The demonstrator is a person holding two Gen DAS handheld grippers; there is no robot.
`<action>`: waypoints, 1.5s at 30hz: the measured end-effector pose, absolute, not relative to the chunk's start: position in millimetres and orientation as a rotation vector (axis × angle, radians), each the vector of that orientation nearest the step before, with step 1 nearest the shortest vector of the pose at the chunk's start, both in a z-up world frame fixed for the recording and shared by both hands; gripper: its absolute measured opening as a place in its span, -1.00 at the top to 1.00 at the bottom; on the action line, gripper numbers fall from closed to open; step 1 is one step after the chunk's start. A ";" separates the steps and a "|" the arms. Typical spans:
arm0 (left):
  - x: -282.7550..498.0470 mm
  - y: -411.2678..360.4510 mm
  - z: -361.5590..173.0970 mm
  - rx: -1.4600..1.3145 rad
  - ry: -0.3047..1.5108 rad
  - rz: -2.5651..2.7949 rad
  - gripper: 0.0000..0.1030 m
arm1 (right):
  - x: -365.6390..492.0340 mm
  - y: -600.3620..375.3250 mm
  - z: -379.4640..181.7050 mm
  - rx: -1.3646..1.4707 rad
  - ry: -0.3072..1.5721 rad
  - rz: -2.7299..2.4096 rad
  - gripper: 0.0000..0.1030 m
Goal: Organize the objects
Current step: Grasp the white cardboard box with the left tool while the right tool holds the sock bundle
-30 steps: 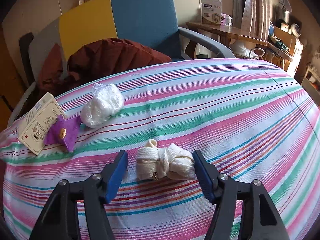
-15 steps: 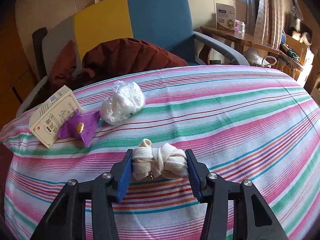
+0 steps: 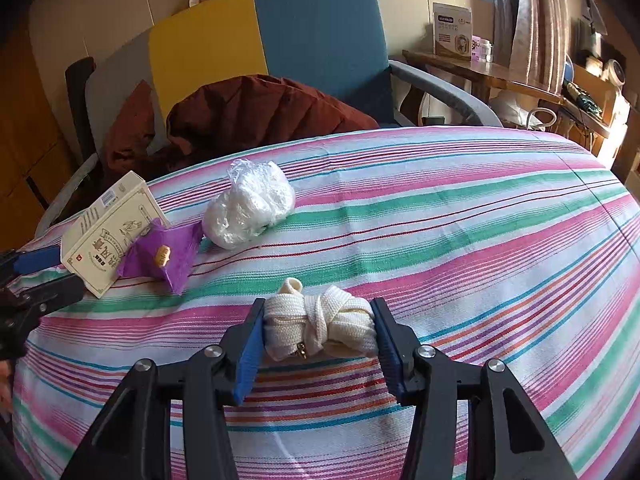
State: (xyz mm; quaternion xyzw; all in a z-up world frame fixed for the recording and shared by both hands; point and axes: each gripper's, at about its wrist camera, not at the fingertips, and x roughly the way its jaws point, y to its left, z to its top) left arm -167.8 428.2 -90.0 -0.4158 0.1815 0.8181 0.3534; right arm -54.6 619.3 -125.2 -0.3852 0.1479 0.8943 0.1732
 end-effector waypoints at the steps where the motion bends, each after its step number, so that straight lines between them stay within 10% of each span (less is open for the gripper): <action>1: -172.0 429.7 -91.7 -1.073 0.463 2.115 -0.62 | -54.6 619.4 -125.4 -1.092 0.422 2.537 -0.01; 8: -174.2 441.8 -99.4 -1.006 0.428 2.099 -0.60 | -55.6 618.7 -126.1 -1.089 0.423 2.537 -0.03; 12: -171.8 442.7 -107.1 -1.027 0.379 2.117 0.01 | -55.7 619.1 -126.0 -1.090 0.422 2.538 -0.03; 45: -7.5 327.4 -91.2 -0.716 0.502 2.265 0.03 | -56.0 578.1 -104.1 -1.058 0.341 2.619 0.02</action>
